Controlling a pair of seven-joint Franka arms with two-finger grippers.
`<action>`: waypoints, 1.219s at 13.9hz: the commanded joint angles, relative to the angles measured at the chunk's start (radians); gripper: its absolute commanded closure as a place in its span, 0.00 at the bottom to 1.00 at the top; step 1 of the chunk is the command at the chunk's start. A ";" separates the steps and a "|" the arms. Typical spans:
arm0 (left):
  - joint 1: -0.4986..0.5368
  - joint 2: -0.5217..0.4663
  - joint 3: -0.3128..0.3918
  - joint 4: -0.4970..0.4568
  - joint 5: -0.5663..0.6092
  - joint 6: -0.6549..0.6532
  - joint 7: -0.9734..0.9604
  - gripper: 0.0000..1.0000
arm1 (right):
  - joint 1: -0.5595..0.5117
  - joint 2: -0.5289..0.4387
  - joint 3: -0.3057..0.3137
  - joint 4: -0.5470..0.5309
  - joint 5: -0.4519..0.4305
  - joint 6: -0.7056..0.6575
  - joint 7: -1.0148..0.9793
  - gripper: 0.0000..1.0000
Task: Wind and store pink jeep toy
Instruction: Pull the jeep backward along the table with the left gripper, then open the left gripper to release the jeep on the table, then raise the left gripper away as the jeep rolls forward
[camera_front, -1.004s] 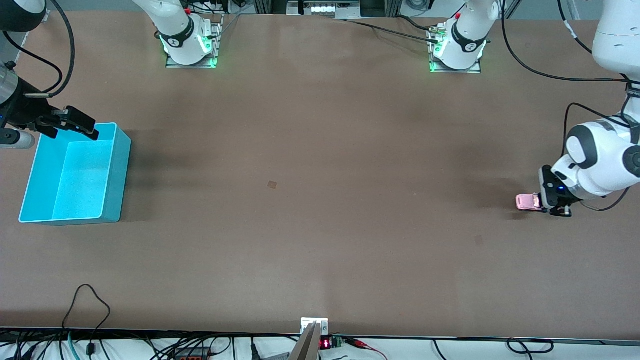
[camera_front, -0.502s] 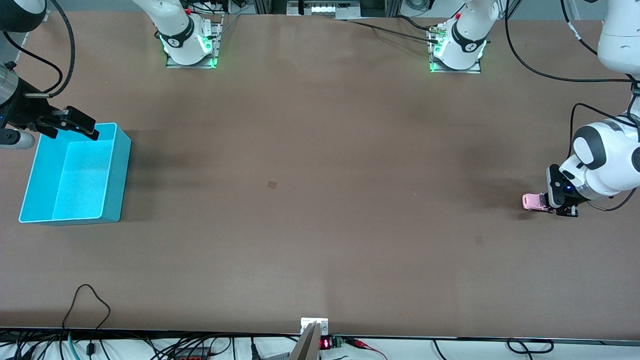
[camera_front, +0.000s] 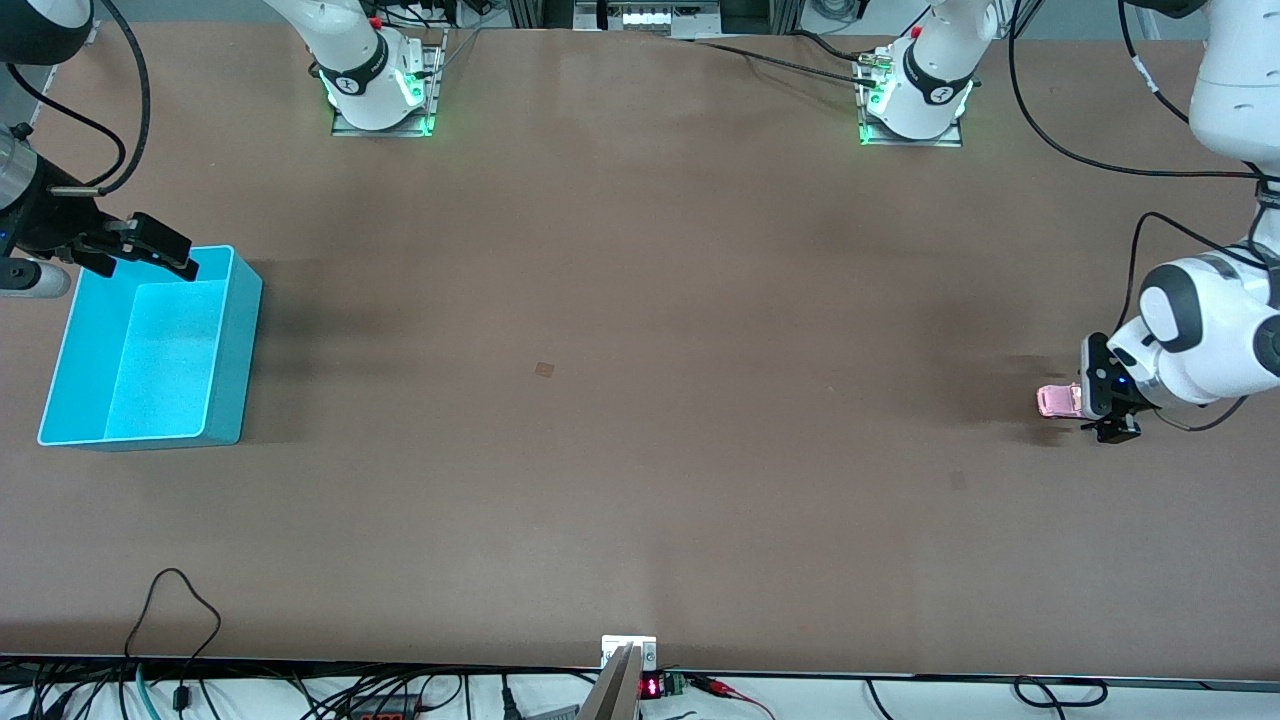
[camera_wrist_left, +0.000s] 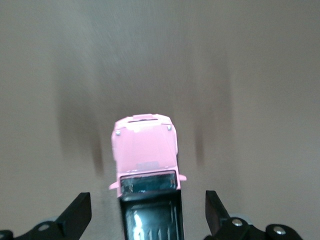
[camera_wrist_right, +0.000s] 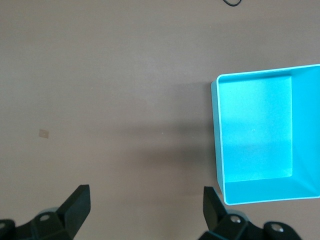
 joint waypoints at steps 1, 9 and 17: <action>-0.013 -0.057 -0.013 0.037 0.009 -0.136 -0.063 0.00 | -0.016 -0.005 0.012 0.002 0.013 -0.011 -0.012 0.00; -0.163 -0.236 -0.019 0.062 0.022 -0.406 -0.509 0.00 | -0.016 -0.005 0.012 0.002 0.013 -0.011 -0.012 0.00; -0.368 -0.240 -0.019 0.305 0.006 -0.753 -1.125 0.00 | -0.017 -0.005 0.012 0.001 0.013 -0.011 -0.012 0.00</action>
